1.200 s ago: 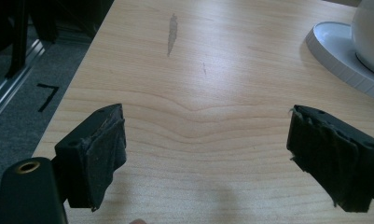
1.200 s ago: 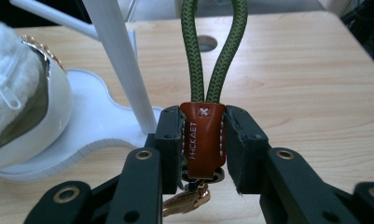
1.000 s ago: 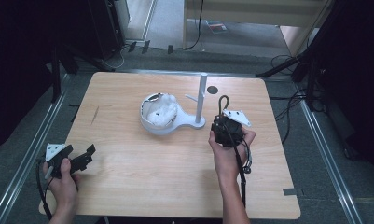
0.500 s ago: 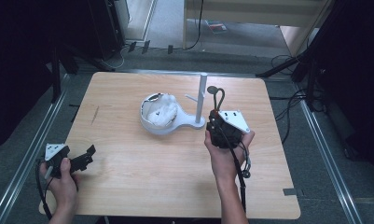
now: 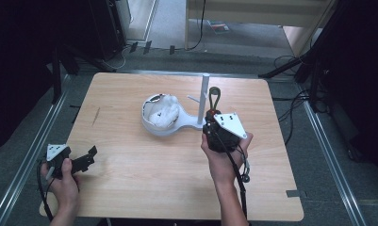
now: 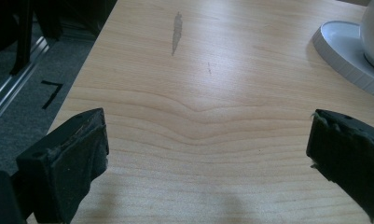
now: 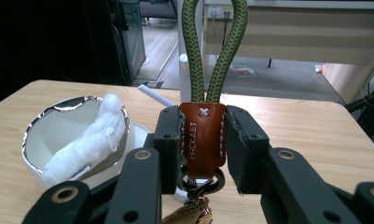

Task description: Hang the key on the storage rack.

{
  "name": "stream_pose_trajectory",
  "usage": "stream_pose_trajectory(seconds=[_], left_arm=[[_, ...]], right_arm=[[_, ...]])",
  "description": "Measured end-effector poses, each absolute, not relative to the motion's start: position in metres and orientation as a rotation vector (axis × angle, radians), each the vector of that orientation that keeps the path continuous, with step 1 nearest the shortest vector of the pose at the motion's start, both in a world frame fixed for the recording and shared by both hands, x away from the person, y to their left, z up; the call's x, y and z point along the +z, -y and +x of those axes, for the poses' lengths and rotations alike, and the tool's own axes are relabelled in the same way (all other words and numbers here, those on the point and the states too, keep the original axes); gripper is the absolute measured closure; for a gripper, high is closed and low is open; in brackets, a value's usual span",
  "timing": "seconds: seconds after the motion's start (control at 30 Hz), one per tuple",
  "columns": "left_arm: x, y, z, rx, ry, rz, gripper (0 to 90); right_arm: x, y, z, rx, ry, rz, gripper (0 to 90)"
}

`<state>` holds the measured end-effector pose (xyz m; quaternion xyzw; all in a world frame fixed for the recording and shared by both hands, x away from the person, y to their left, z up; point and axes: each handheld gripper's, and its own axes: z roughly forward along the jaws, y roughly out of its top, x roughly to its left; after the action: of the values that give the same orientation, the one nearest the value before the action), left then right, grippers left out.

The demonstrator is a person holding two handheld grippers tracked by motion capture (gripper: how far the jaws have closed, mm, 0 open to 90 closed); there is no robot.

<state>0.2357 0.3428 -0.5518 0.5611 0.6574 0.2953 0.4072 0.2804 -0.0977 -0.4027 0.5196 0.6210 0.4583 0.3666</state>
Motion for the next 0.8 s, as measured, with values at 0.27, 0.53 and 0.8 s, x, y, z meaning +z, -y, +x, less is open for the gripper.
stream_pose_trajectory(seconds=[0.27,0.53,0.8], left_arm=[[-0.552,-0.343,0.236,0.746,-1.657,1.416,0.0],[-0.552,-0.343,0.235,0.742,-1.654,1.413,0.0],[-0.552,-0.343,0.235,0.74,-1.653,1.412,0.0]], right_arm=[[-0.407,0.094,0.284,1.173,-1.615,1.347,68.3],[-0.414,0.09,0.286,1.172,-1.632,1.324,68.2],[-0.423,0.086,0.294,1.171,-1.674,1.332,68.1]])
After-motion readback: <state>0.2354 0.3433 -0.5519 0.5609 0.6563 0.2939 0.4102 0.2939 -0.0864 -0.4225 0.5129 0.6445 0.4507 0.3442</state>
